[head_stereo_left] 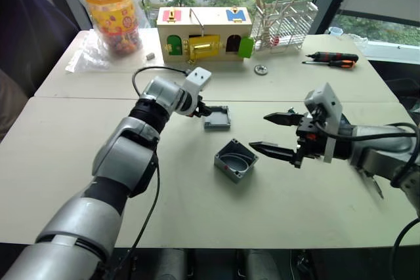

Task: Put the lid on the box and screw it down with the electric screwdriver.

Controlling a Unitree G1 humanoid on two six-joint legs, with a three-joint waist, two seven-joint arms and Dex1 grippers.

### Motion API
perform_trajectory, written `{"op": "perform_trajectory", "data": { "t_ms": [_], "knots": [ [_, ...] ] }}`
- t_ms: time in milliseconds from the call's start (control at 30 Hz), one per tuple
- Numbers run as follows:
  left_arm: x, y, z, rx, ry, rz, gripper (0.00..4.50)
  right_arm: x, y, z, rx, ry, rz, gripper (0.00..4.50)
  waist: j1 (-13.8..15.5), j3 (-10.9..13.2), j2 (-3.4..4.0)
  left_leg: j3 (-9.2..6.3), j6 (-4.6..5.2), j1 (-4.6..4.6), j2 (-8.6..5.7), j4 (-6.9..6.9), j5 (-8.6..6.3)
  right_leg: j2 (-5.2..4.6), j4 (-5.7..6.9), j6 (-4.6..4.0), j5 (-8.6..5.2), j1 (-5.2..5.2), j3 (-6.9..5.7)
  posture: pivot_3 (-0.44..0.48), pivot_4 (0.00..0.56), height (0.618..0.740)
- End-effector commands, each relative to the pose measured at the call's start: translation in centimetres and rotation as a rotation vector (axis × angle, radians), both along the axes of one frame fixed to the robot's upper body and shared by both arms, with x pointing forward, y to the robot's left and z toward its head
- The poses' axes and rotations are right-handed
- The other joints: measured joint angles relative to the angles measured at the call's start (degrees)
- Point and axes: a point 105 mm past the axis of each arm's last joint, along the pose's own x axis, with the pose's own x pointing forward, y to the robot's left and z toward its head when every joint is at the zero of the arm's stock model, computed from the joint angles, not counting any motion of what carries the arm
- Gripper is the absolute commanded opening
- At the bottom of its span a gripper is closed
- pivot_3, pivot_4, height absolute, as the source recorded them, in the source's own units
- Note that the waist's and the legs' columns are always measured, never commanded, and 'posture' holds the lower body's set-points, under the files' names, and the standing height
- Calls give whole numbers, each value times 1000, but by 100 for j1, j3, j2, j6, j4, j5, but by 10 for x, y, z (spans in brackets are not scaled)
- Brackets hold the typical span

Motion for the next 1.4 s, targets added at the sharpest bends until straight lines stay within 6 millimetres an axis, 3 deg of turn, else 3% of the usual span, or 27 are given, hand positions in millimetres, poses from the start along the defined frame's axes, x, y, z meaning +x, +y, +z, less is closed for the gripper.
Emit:
{"op": "perform_trajectory", "data": {
  "t_ms": [33, 233, 333, 433, 467, 633, 733, 933, 1067, 1267, 1400],
  "knots": [
    [4, -5, 12, 35, -49, 7, 2639, -1, 3, 5, 1, -52, 1, 4500, 25, 0, 0, 3, -3, 0, -3, 3, 2, 0, 0, 0, 0, 3, -1, 0, 150, 708],
    [2, -9, 1, 51, -25, -12, 2639, -1, 4, 1, 23, -60, -27, 4500, 4, -1, 1, 1, -7, 4, -4, 9, 4, -1, 0, 0, 0, 15, -5, 0, 150, 708],
    [1, -11, -6, 82, -19, -32, 1777, -2, 2, -1, 31, -62, -51, 4500, 15, -2, 1, 1, -11, 5, -4, 8, 6, 1, 0, 0, 0, 15, -7, 0, 150, 708],
    [0, -13, -8, 85, -14, -42, 303, -3, -1, -3, 31, -61, -74, 4500, 11, -2, 2, 1, -11, 8, -5, 10, 6, 0, 0, 0, 0, 20, -7, 0, 150, 708],
    [0, -13, -8, 85, -14, -43, 20, -3, -2, -3, 30, -61, -80, 4500, 12, -3, 2, 1, -11, 8, -5, 10, 6, 0, 0, 0, 0, 20, -7, 0, 150, 708],
    [4, -12, -5, 86, -44, -29, 20, -1, -10, -3, 36, -66, -121, 4500, 14, -3, 2, -1, -12, 10, -5, 10, 7, -1, 0, 0, 0, 21, -7, 0, 150, 708],
    [12, -8, 10, 50, -122, -1, 20, 6, -16, 2, 105, -73, -169, 4500, 5, -3, 2, -1, -12, 10, -5, 10, 7, -1, 0, 0, 0, 21, -7, 0, 150, 708],
    [22, -14, 85, -220, -451, -74, 20, 28, -22, 15, 355, -30, -283, 4500, -11, -2, 2, 1, -14, 3, -3, 3, 8, -1, 2, -1, 0, 7, -6, 0, 150, 708],
    [2, -13, 129, -422, -647, -162, 20, 61, -15, 21, 582, 68, -351, 4500, -27, -5, 8, 3, -15, 2, -3, 3, 9, -2, 2, -1, 1, 8, -6, 0, 150, 708],
    [-23, -20, 134, -518, -689, -204, 20, 71, 9, 44, 723, 88, -241, 4500, -46, -5, 11, -1, -19, 5, -6, 0, 11, -1, 5, -1, 1, 10, -8, 0, 150, 708],
    [-29, -20, 131, -538, -688, -198, 20, 77, 10, 47, 730, 93, -241, 4500, -69, -6, 11, -1, -19, 4, -8, 1, 11, -1, 6, -1, 1, 11, -8, 0, 150, 708]
  ]
}}
